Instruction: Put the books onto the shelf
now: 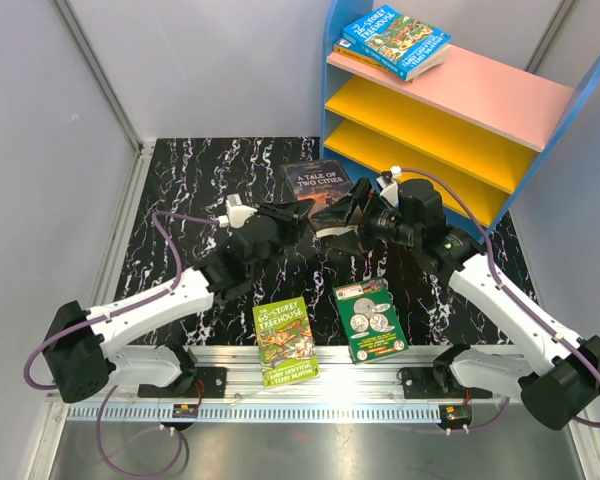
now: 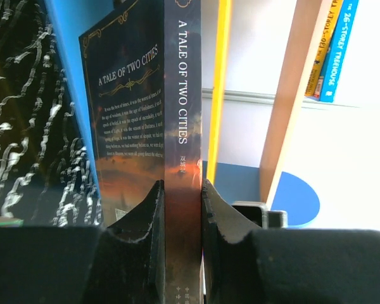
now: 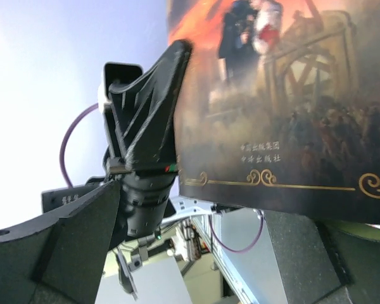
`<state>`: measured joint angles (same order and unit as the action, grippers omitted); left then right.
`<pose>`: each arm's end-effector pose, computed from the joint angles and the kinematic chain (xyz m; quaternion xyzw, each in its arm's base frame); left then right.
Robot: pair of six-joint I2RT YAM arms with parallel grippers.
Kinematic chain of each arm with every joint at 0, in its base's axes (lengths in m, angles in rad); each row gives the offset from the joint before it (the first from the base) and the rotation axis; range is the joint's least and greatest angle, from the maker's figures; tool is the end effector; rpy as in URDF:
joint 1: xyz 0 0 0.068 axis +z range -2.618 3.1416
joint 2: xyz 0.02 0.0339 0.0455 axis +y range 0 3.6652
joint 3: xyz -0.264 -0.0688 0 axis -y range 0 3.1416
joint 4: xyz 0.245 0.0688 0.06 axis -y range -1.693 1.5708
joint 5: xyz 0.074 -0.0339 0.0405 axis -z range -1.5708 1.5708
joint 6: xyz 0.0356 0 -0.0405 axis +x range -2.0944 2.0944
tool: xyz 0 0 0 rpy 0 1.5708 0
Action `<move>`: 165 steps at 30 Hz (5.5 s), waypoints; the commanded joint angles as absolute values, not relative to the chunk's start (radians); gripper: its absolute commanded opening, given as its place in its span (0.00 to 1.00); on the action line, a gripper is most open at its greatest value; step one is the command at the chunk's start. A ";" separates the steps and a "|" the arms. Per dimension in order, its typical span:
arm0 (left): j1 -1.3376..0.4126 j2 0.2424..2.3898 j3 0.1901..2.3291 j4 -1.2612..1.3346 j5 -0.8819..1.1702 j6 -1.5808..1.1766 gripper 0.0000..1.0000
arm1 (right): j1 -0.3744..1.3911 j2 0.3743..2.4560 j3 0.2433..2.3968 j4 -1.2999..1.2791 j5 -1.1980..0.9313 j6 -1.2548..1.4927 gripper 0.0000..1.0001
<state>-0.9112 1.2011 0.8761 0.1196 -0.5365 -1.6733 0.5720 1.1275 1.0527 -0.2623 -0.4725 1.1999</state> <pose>0.1849 -0.2088 0.3170 -0.4334 0.6323 -0.5283 0.3650 0.2059 0.1518 0.3585 0.1161 0.7961 0.5564 0.2079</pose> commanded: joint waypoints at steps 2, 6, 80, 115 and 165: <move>-0.946 1.209 1.003 0.380 -0.515 -1.730 0.00 | 0.561 1.140 1.057 -0.178 -0.391 1.238 1.00; -0.972 1.203 1.022 0.377 -0.522 -1.720 0.00 | 0.539 1.083 1.071 -0.310 -0.273 1.218 1.00; -0.834 0.891 0.666 0.298 -0.480 -1.615 0.00 | 0.387 1.284 1.204 0.050 -0.908 1.341 0.00; -0.854 1.112 0.842 0.282 -0.578 -1.793 0.00 | 0.390 1.238 1.353 -0.701 -0.463 1.029 0.72; -0.976 1.316 1.282 0.118 -0.621 -1.862 0.01 | 0.448 1.416 1.637 -0.752 -0.094 1.095 0.00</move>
